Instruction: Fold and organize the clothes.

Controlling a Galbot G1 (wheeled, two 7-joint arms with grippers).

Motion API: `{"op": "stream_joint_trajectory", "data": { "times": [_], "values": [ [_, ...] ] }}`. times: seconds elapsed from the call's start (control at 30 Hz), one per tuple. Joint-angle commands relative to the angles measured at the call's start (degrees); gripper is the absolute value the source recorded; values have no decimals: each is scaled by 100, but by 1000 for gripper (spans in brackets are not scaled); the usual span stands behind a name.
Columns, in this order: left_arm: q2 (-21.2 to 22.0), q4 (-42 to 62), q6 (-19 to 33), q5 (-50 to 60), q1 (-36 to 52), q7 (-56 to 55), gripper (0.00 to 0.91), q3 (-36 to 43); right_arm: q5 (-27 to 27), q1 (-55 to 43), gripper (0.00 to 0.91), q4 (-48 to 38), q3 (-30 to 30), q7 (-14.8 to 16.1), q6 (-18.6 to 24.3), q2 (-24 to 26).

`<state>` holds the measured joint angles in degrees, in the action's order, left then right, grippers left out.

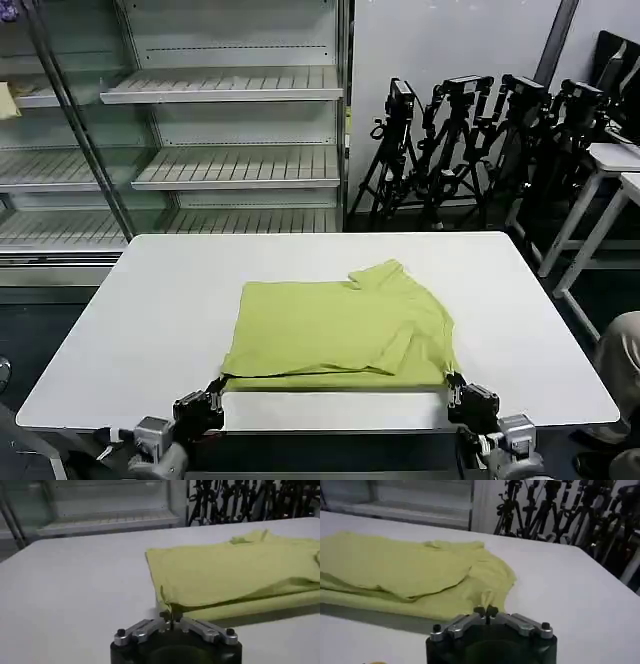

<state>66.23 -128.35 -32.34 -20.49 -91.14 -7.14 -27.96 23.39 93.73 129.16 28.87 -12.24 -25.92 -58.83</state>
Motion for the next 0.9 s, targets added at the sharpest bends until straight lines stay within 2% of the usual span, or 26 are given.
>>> {"op": "stream_joint_trajectory", "data": {
  "times": [0.03, 0.1, 0.13, 0.17, 0.4, 0.6, 0.77, 0.87, 0.9],
  "values": [
    [34, -511, 12, 154, -833, 6, 10, -471, -223, 758, 0, 366, 118, 6, 109, -23],
    [34, -533, 13, 154, -910, 19, 20, -484, -240, 809, 0, 387, 70, -34, 132, -43],
    [46, -556, 13, 181, -982, 68, 816, -479, -240, 858, 71, 412, 39, -36, 131, -55],
    [55, -570, 5, 228, -1005, 88, 907, -453, -244, 866, 907, 435, 19, -42, 121, -65],
    [154, -722, 136, 506, -960, 87, 907, -364, -201, 903, 907, 707, 119, 41, 62, -32],
    [127, -1202, 86, 479, -933, 215, 907, -722, 225, 780, 907, 1110, 612, 25, 41, 155],
    [-178, -808, 168, 68, -192, 204, 907, -803, 617, -252, 907, 738, 475, -141, -91, 234],
    [-412, -242, 279, -2, 314, 244, 907, -514, 690, -1427, 907, 239, -15, -331, -338, 109],
    [-476, -56, 263, -71, 606, 300, 907, -403, 800, -2055, 907, -71, -278, -518, -545, 55]
  ]
}}
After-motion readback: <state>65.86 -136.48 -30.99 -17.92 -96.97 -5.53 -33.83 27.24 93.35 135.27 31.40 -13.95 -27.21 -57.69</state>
